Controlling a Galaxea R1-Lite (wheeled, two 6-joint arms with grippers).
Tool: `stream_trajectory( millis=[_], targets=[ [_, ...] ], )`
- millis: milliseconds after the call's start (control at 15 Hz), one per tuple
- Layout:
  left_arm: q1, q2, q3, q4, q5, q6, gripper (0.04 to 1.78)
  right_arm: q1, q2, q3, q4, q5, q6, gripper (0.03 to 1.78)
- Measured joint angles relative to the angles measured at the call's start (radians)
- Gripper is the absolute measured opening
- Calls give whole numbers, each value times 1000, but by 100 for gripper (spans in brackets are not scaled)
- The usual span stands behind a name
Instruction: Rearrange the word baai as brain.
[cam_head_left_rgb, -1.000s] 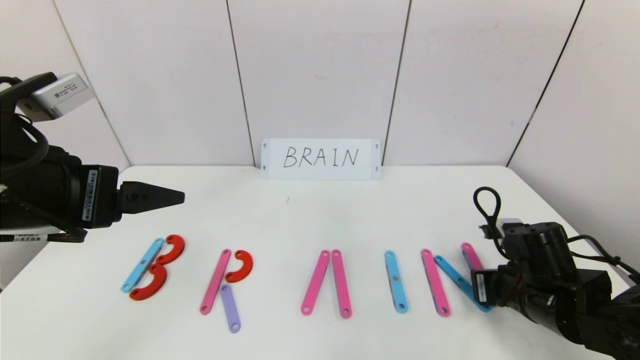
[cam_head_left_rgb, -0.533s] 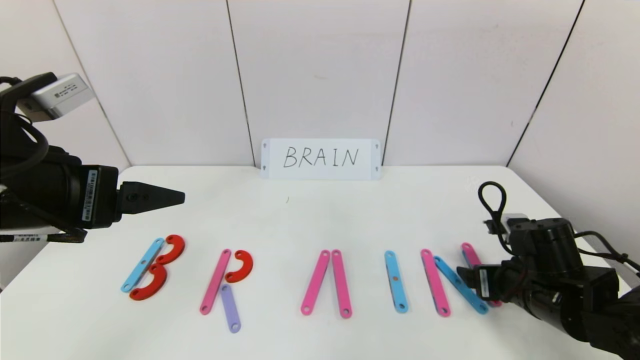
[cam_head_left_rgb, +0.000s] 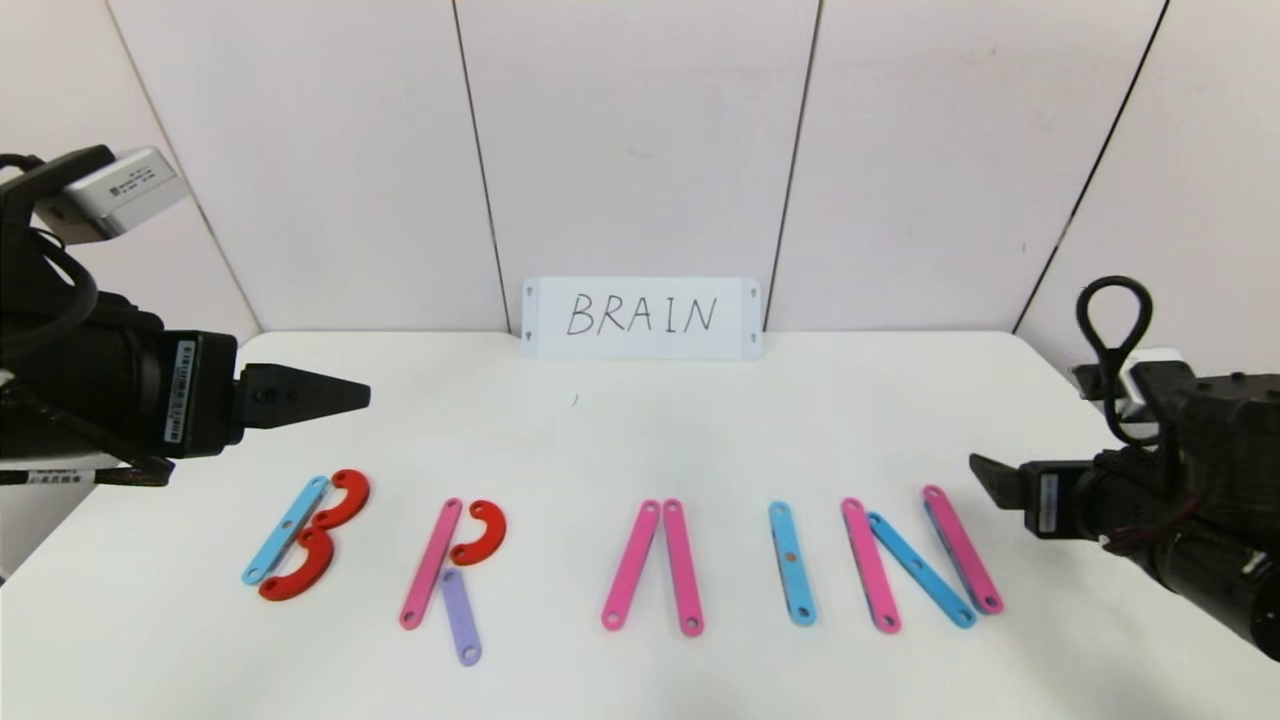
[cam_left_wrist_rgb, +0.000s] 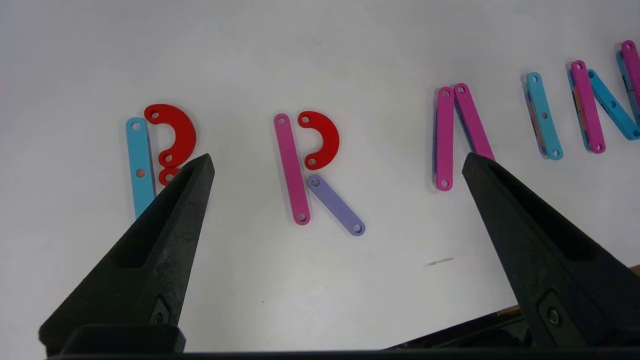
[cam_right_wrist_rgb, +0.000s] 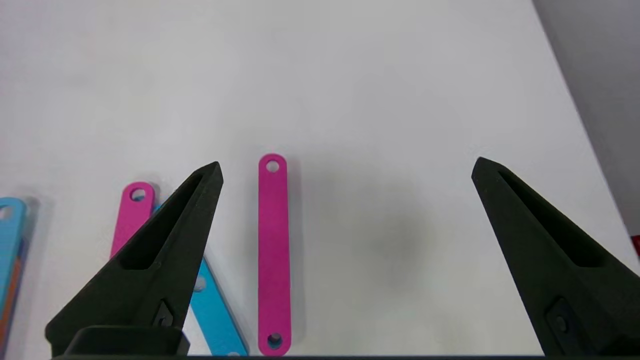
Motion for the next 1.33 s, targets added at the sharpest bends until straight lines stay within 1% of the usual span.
stream_trajectory(
  millis=[200,333,400,533,600,733,1000,1067,1133,1200,1333],
  targets=[
    [0,-13,-12,-29,-1,-11,174,-3,-114,-7,4,-14,-46,174],
    [0,-45,-21,-54,9,-26,174,-33,-208,-23,13,-28,-84,174],
    [1,-72,-23,-53,16,-32,174,-55,-262,-27,24,-30,-112,174],
    [1,-146,-26,-34,34,-31,174,-91,-382,-34,71,-29,-162,174],
    [1,-186,-29,-12,47,-27,174,-104,-456,-41,116,-29,-185,174],
    [0,-271,-39,46,59,-13,174,-121,-612,-74,253,-27,-213,174],
    [0,-446,-47,139,66,-8,174,-139,-895,-175,609,-31,-233,174],
    [2,-493,-43,165,64,-8,174,-153,-958,-181,668,-32,-235,174],
    [16,-540,-40,195,59,-8,174,-176,-1025,-183,719,-30,-237,174],
    [50,-584,-36,222,46,-8,174,-196,-1081,-183,763,-27,-237,174],
    [113,-675,-29,273,-22,-8,174,-229,-1204,-184,865,-3,-238,174]
  ],
)
